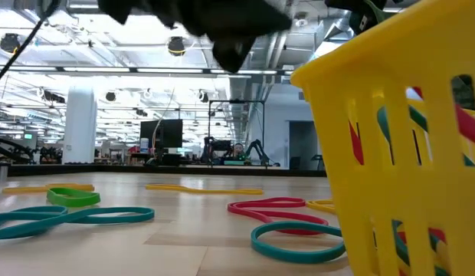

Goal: Pick and place items into bin
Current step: Put the blue rubber band into the yellow bin

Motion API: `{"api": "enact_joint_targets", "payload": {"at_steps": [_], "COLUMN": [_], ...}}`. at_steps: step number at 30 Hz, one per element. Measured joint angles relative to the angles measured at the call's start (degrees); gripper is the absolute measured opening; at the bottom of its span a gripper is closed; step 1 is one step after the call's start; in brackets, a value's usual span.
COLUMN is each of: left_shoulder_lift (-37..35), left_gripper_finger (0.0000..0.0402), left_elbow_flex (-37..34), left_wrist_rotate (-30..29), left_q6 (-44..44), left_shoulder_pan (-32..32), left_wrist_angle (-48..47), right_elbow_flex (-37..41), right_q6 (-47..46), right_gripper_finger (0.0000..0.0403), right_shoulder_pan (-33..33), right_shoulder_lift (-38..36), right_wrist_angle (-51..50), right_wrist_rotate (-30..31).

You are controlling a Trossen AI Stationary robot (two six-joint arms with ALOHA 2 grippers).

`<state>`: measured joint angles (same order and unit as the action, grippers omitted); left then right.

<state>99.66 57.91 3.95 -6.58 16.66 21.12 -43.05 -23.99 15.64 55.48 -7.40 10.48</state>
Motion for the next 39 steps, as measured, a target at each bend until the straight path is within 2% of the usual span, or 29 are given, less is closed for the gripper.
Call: {"api": "enact_joint_targets", "payload": {"at_steps": [10, 28, 34, 39], "left_shoulder_lift": [-0.1, 0.0, 2.6, 6.0], "left_gripper_finger": [0.0000, 0.0000, 0.0000, 0.0000], "left_elbow_flex": [6.0, 9.2, 9.9, 13.0], "left_wrist_rotate": [0.3, -0.3, -1.4, -1.7], "left_q6": [1.8, 1.5, 0.6, 0.1], "left_shoulder_pan": [5.5, 9.6, 10.7, 11.2], "left_wrist_angle": [0.4, 3.0, 6.8, 4.6], "right_elbow_flex": [0.0, 0.0, 0.0, 0.0], "right_q6": [0.1, 0.5, 0.5, 0.5], "right_gripper_finger": [0.0082, 0.0082, 0.0082, 0.0082], "right_shoulder_pan": [0.0, 0.0, 0.0, 0.0], "right_shoulder_lift": [0.0, 0.0, 0.0, 0.0], "right_wrist_angle": [0.1, 0.1, -0.1, -0.2], "right_wrist_rotate": [0.0, 0.1, 0.1, 0.1]}}
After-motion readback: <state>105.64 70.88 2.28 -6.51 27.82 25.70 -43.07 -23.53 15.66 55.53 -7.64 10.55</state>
